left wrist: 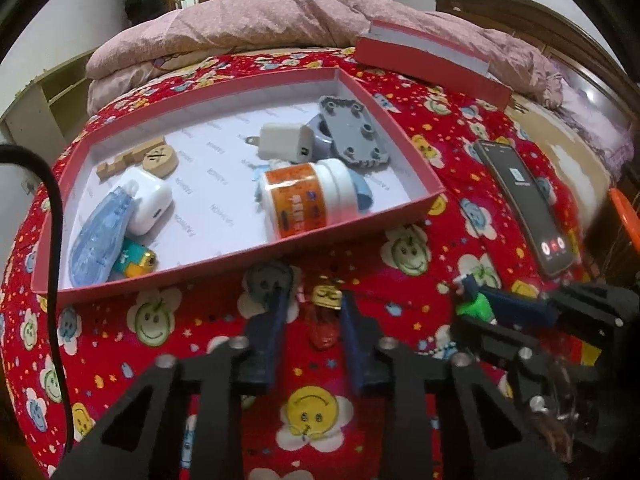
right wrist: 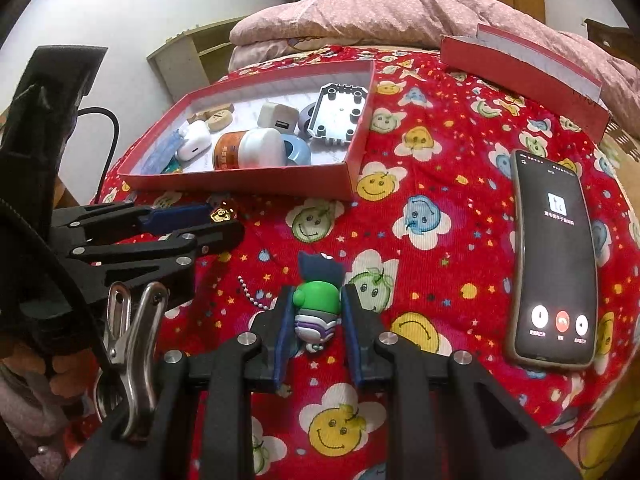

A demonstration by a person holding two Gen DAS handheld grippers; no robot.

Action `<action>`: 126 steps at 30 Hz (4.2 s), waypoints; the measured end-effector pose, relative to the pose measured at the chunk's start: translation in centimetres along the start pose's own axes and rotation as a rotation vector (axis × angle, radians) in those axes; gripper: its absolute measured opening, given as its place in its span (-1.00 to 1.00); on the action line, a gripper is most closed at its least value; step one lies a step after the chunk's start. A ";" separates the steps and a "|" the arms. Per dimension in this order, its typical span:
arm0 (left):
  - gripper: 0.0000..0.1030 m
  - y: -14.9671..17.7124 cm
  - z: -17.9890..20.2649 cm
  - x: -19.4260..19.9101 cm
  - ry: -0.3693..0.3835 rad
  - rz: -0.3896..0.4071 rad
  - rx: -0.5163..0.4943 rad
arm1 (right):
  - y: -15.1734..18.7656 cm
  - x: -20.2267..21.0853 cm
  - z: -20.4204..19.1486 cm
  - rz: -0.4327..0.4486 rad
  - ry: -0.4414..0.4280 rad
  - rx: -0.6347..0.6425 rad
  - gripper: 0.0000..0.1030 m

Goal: Organize rigid objects
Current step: 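Grasp the red figure keychain with the left tool while the right tool holds the green figurine, then carry both keychains into the tray and open both tools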

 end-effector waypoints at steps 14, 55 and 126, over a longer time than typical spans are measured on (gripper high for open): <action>-0.59 0.1 -2.4 3.5 0.004 0.040 0.043 | -0.3 0.1 -1.0 0.010 -0.015 -0.023 -0.54; -0.59 -5.8 -13.6 3.9 -0.078 0.097 0.182 | -14.0 -1.4 -7.9 0.122 -0.071 0.031 -0.54; 0.09 -1.5 -14.6 6.6 -0.125 0.051 0.283 | -10.3 0.0 -9.7 0.091 -0.030 0.003 -0.17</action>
Point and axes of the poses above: each gripper's, at about its wrist camera, not at the fingertips, and x roughly against the way its jaws point, z to its right, y to its underside, the point moved 7 cm from there along -x, roughly the way its jaws point, and after that the axes turned 3 degrees about -x, right-handed, at the moved point
